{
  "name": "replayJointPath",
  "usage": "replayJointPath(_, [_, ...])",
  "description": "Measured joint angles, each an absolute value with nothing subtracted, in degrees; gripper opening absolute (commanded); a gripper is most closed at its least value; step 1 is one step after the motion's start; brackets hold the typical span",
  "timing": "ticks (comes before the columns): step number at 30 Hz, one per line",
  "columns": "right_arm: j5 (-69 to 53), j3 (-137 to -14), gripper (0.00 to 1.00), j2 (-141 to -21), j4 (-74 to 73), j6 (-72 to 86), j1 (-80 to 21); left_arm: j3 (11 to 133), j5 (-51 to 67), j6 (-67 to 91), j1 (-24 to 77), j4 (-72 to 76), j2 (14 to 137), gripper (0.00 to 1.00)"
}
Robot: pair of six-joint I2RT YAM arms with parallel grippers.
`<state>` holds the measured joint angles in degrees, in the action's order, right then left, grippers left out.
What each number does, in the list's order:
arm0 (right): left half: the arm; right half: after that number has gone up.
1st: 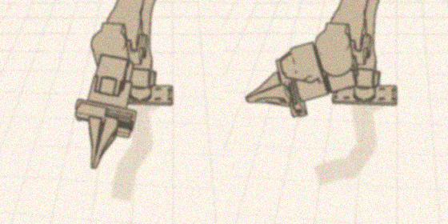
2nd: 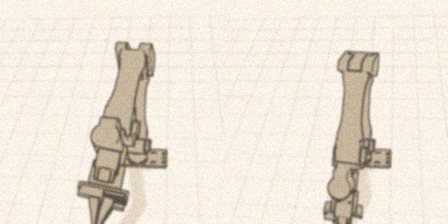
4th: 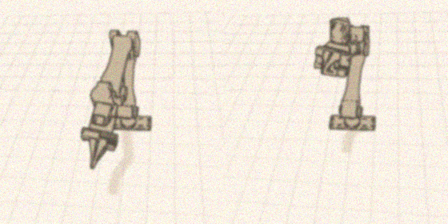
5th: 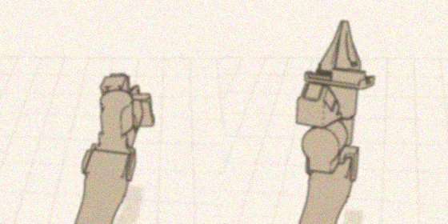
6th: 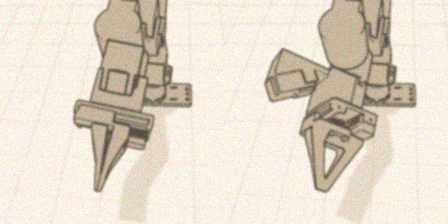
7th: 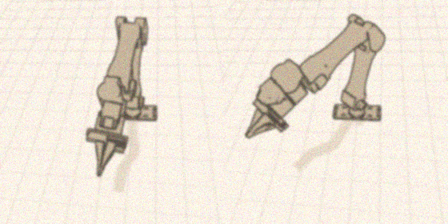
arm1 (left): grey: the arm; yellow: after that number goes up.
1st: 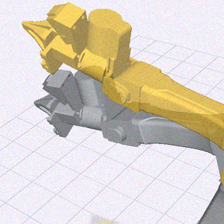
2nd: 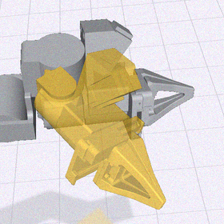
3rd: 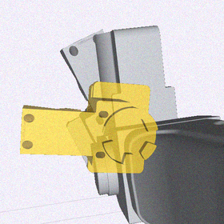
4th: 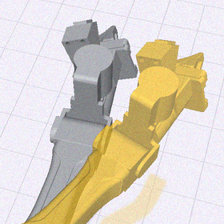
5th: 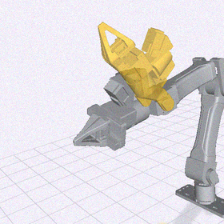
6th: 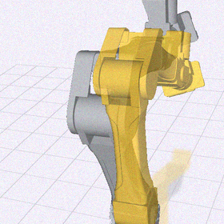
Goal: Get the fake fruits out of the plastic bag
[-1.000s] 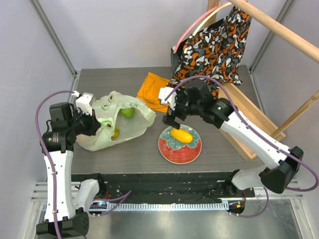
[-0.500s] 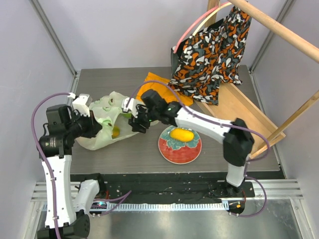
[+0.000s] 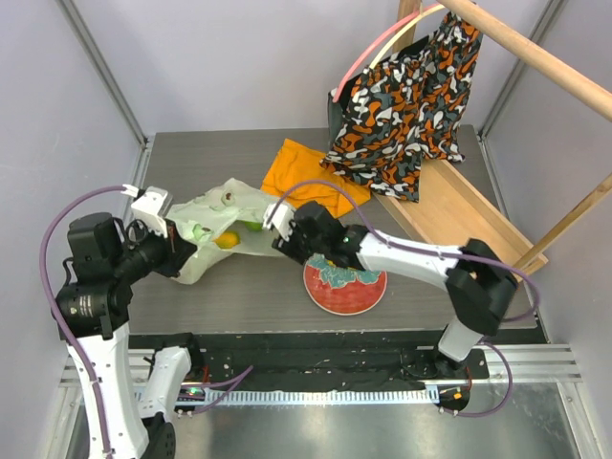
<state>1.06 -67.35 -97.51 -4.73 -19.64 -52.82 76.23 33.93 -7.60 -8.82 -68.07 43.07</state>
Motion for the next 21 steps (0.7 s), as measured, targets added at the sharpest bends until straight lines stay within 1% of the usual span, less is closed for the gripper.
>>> replayJointPath(2, [-0.6,-63.42,0.55,-92.64,-6.63,-19.57,-55.2,76.29,34.79,-8.29,-8.82,-68.38,42.74,0.0])
replayJointPath(5, [-3.44,-63.88,0.54,-90.63,-7.33,-19.49,-57.6,75.83,35.22,-9.56,-8.82,-69.36,42.59,0.0])
replayJointPath(10, [-5.08,-72.55,0.54,-96.71,-7.33,-19.57,-56.97,71.75,35.2,-11.0,-8.82,-71.46,42.13,0.0])
replayJointPath(14, [-3.42,-77.01,0.54,-102.63,-6.04,-19.55,-56.6,70.0,35.14,-11.4,-8.82,-71.66,42.13,0.0])
replayJointPath(15, [-2.61,-77.58,0.57,-103.98,-6.02,-19.53,-56.49,69.84,35.14,-11.46,-8.82,-71.66,42.13,0.0])
replayJointPath(17, [-1.02,-78.67,0.65,-106.56,-6.04,-19.31,-56.42,69.78,35.16,-11.64,-8.82,-71.57,42.19,0.0])
replayJointPath(18, [-0.12,-79.24,0.76,-107.77,-6.07,-19.11,-56.4,69.73,35.18,-11.92,-8.82,-71.55,42.19,0.0])
replayJointPath(20, [1.93,-80.42,0.86,-109.89,-6.04,-18.76,-56.38,69.49,35.2,-12.36,-8.82,-71.48,42.28,0.0])
replayJointPath(21, [3.11,-81.25,0.89,-110.87,-6.02,-18.35,-56.4,69.36,35.22,-12.49,-8.82,-71.48,42.37,0.0])
